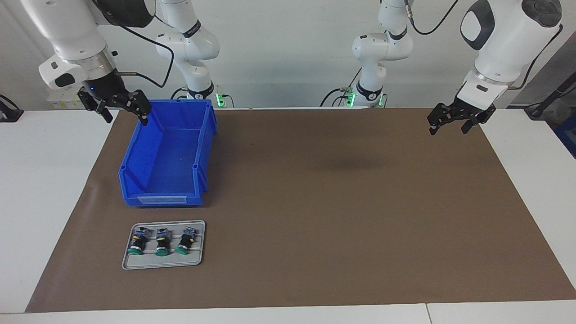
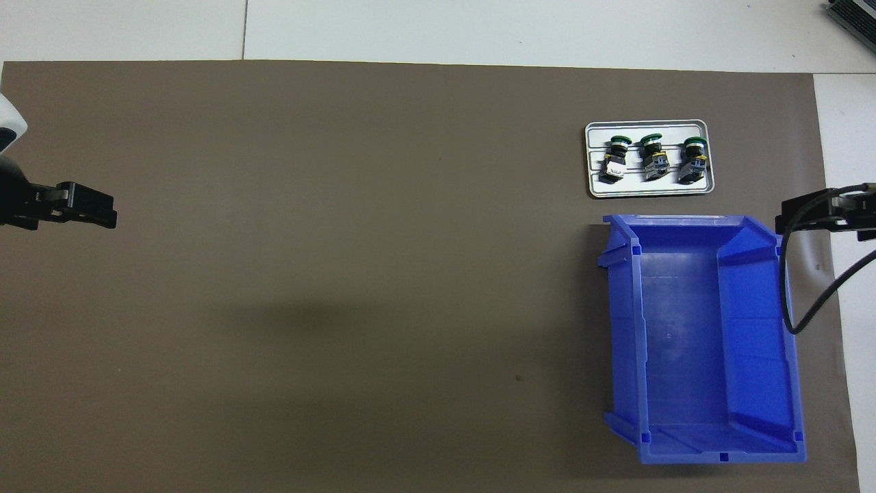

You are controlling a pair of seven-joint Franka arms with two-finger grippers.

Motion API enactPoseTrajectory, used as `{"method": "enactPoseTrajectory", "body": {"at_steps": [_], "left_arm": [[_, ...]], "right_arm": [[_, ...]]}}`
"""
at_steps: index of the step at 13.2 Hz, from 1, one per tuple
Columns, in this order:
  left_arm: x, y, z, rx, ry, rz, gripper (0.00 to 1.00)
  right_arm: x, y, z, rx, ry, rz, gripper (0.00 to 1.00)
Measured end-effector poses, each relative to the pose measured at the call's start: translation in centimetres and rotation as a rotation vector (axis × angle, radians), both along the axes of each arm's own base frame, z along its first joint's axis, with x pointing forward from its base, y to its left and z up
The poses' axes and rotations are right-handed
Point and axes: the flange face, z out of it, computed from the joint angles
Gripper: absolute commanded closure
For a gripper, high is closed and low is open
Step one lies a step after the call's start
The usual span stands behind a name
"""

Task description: Place and press button with both arms

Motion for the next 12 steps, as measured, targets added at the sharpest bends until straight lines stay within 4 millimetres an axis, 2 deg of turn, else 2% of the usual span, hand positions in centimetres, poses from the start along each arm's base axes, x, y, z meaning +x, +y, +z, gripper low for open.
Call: {"method": "enactPoseTrajectory", "body": {"at_steps": [4, 6, 8, 12], "left_arm": [[0.0, 0.0, 0.0, 0.000, 0.000, 0.000, 0.00], [0.0, 0.0, 0.0, 0.000, 0.000, 0.000, 0.00], [0.0, 0.0, 0.0, 0.000, 0.000, 0.000, 0.00], [0.0, 0.0, 0.0, 0.000, 0.000, 0.000, 0.00]], "right_arm": [[0.6, 0.1, -0.3, -0.002, -0.038, 0.003, 0.00], [2.4, 0.5, -1.8, -0.005, -0.087, 0.014, 0.00], [6.0, 0.7, -5.8, -0.008, -0.122, 0.039, 0.00], [13.1, 0.6, -18.2, -0.018, -0.175, 0.104, 0.00]]}}
